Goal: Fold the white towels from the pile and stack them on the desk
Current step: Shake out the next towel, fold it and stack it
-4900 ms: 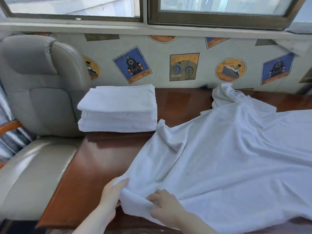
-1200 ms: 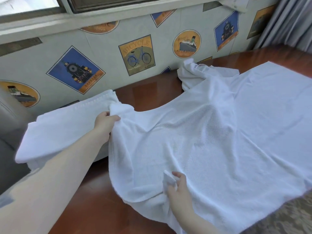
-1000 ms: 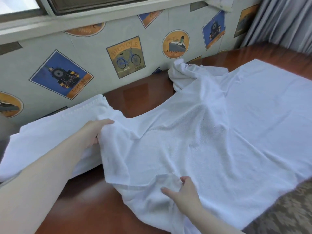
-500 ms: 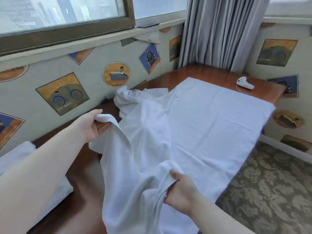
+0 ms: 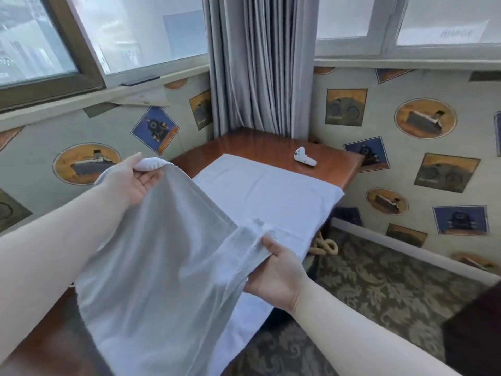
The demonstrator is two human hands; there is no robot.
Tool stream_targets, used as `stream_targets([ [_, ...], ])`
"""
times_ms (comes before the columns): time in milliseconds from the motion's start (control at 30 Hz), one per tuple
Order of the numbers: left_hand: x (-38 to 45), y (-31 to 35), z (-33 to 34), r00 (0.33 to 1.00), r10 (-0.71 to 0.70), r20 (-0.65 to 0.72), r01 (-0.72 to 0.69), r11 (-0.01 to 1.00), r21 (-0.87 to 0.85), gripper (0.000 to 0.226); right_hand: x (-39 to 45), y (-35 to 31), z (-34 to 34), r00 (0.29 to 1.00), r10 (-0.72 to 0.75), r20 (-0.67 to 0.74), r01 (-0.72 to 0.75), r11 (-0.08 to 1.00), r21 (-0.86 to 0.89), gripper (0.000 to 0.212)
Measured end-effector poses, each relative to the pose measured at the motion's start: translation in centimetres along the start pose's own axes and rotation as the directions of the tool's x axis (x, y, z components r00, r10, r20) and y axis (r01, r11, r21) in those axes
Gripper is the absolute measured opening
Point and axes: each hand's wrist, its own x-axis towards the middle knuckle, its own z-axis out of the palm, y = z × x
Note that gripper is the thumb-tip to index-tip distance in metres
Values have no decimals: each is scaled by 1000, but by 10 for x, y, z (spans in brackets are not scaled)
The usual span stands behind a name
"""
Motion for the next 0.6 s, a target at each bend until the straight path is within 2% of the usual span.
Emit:
stream_targets([
  [133, 22, 4, 56, 996, 84, 25, -86, 993, 78, 21, 10, -48, -14, 999, 3, 49, -7, 997, 82, 54],
  [367, 95, 65, 166, 964, 263, 36, -264, 963, 45, 11, 69, -145, -28, 972, 39, 234, -64, 993, 98, 54],
  [433, 126, 68, 196, 964, 262, 55, -265, 962, 70, 11, 86, -178, -33, 969, 51, 242, -85, 987, 134, 55],
  [500, 156, 61, 225, 967, 249, 49, -253, 961, 115, 21, 103, -209, -44, 968, 50, 246, -80, 990, 115, 55],
  [600, 196, 47, 268, 977, 211, 42, -215, 965, 153, 20, 121, -251, -61, 967, 14, 256, -57, 985, 163, 56],
])
